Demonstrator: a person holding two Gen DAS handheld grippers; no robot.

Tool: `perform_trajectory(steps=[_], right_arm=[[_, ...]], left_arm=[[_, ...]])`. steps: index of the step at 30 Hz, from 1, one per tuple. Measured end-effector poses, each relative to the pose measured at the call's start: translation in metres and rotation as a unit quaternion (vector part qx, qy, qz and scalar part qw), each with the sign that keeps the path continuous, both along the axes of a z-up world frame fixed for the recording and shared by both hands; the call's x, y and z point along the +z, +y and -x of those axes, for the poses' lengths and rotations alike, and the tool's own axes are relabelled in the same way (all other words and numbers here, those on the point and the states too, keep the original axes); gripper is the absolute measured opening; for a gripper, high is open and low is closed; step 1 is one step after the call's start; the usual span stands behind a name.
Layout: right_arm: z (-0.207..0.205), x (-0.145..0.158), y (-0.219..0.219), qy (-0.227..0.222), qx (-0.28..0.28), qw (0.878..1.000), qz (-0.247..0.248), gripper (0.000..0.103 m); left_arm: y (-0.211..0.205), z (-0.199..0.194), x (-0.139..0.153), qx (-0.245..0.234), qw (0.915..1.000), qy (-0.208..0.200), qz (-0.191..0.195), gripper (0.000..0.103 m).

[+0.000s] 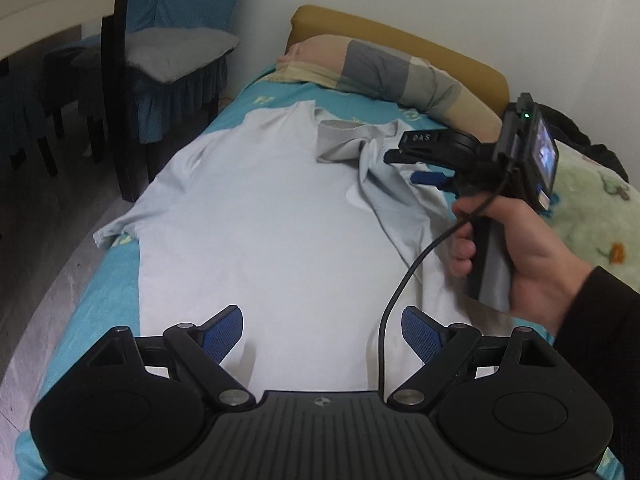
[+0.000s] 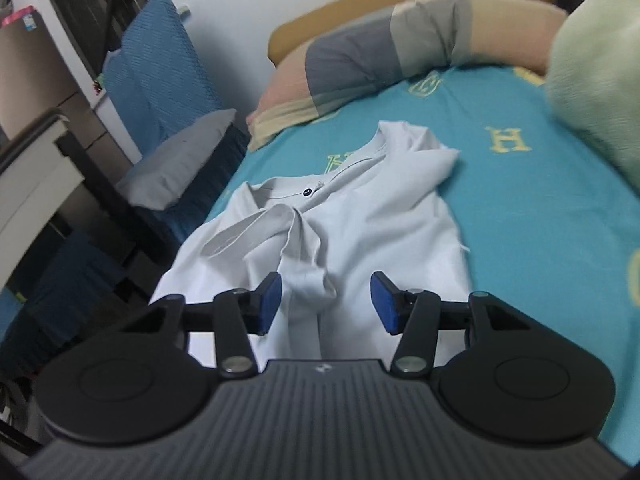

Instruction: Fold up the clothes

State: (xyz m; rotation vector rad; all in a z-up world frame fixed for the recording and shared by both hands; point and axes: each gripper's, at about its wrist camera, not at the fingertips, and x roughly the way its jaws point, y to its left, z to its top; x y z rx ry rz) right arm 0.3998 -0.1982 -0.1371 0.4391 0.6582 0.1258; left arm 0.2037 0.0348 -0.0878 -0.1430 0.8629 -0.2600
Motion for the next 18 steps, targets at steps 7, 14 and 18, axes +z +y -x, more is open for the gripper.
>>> perform_trajectory(steps=[7,14,18], right_arm=[[-0.013,0.006,0.037,-0.023,0.060,0.996,0.064,0.009],[-0.008,0.029,0.094,-0.057,0.148,0.982,0.098,0.006],[-0.008,0.030,0.124,-0.035,0.206,0.973,0.098,0.006]], left_arm=[[0.003,-0.002,-0.004,-0.002,0.9998,0.005,0.020,0.088],[0.015,0.005,0.003,0.032,0.9991,-0.005,0.027,0.088],[0.019,0.005,0.003,0.051,0.9983,-0.002,0.027,0.088]])
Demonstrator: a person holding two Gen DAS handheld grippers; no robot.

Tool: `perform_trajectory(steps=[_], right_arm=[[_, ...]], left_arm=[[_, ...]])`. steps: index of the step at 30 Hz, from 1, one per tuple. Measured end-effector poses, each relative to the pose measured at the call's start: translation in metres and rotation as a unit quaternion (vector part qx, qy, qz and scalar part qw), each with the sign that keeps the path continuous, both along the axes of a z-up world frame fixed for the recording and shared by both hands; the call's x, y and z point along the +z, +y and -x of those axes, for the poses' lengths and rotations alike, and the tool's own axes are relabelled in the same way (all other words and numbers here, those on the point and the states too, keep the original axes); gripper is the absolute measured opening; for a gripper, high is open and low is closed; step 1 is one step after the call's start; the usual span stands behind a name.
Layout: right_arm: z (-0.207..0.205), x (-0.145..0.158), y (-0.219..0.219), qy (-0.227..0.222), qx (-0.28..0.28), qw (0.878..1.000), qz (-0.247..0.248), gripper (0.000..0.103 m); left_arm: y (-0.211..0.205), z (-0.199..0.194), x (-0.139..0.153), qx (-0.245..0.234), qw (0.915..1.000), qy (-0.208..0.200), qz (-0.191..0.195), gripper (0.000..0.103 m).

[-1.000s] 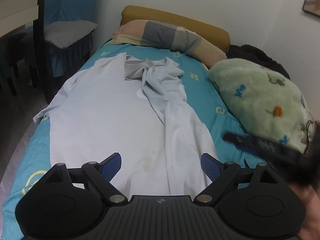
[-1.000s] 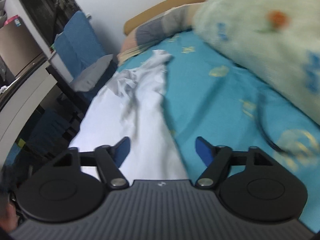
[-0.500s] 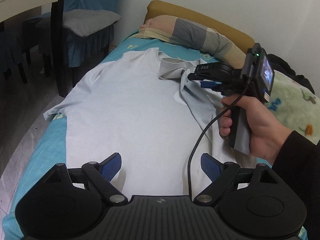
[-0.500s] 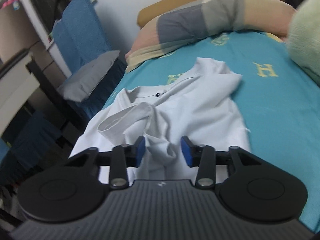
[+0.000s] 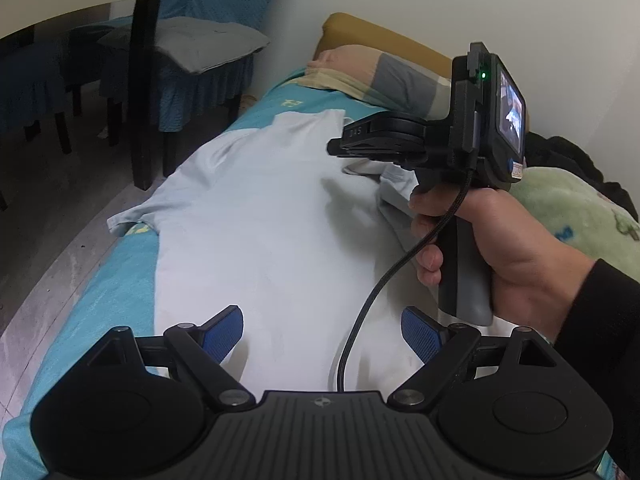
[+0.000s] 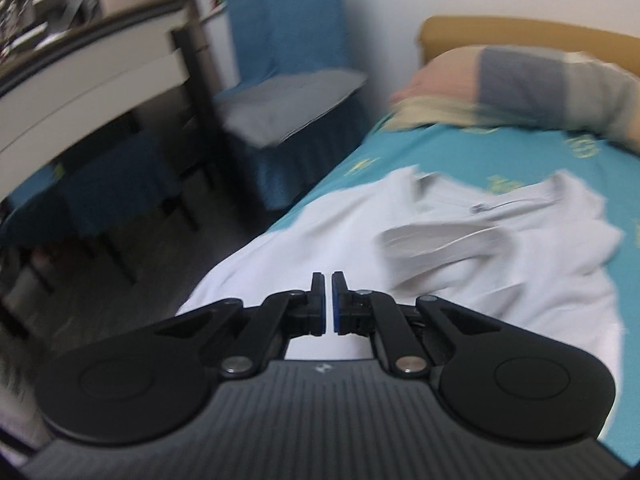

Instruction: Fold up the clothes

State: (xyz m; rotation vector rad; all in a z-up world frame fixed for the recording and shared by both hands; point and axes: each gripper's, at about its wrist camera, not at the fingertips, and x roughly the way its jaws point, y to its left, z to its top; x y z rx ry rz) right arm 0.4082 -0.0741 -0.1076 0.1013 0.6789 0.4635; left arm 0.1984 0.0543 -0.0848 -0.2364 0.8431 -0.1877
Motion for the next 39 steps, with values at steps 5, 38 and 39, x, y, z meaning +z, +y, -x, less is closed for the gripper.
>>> perform_trajectory(steps=[5,38,39], right_arm=[[0.005,0.020,-0.002,0.010,0.019,1.000,-0.021,0.017],[-0.074,-0.006,-0.016,0.007,0.072,0.971,0.228,0.010],[-0.075,0.000,-0.017,-0.004,0.054,0.976,0.210,0.009]], left_arm=[[0.002,0.000,0.000,0.009,0.9999,0.005,0.011,0.088],[-0.015,-0.012,-0.029,0.018,0.9986,0.039,0.032,0.088],[-0.013,-0.011,-0.028,0.022,0.9986,0.037,0.032,0.088]])
